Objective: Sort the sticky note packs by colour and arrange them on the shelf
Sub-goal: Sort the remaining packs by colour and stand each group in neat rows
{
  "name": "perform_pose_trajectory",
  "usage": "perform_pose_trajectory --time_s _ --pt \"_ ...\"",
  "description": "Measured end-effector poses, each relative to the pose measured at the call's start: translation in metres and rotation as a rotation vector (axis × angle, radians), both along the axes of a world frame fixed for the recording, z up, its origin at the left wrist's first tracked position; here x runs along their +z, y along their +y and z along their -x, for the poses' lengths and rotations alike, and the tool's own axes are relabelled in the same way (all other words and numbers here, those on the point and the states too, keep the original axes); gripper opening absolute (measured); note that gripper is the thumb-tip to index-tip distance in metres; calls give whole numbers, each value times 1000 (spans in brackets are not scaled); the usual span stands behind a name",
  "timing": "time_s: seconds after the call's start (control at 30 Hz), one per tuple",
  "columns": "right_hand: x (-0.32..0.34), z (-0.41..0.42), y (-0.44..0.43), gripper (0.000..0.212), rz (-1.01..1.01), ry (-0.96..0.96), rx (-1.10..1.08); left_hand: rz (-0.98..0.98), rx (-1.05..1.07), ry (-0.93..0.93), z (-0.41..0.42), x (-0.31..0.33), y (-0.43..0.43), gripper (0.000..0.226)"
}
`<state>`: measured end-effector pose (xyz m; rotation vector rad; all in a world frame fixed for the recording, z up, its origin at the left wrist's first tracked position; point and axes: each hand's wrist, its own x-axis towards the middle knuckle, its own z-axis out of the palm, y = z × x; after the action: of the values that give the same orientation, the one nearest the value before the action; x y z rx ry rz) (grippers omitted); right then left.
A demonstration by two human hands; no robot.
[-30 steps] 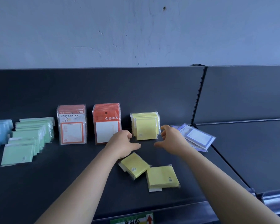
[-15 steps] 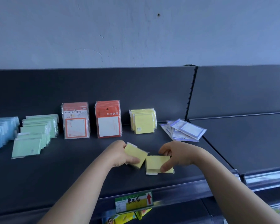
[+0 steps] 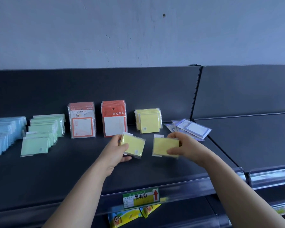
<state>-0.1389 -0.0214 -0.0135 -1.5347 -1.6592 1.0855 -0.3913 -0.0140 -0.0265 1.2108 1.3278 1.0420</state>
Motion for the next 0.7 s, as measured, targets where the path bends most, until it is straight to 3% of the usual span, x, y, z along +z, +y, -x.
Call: perform_pose_trajectory --time_s 0.1,0.23,0.4,0.63,0.7 --pt "-1 15 2 41 26 257 35 -22 -28 -105 -12 0 -6 24" --pt "-13 31 11 52 27 328 -53 28 -91 -242 -26 -1 -10 22" --pt "-23 35 19 32 1 319 -39 41 -163 -275 -26 -4 -4 21" --pt "-21 29 36 28 -32 330 41 -156 -144 160 -37 -10 25 29" --pt "-17 21 45 25 -87 241 6 -192 -127 285 -43 -6 36 33"
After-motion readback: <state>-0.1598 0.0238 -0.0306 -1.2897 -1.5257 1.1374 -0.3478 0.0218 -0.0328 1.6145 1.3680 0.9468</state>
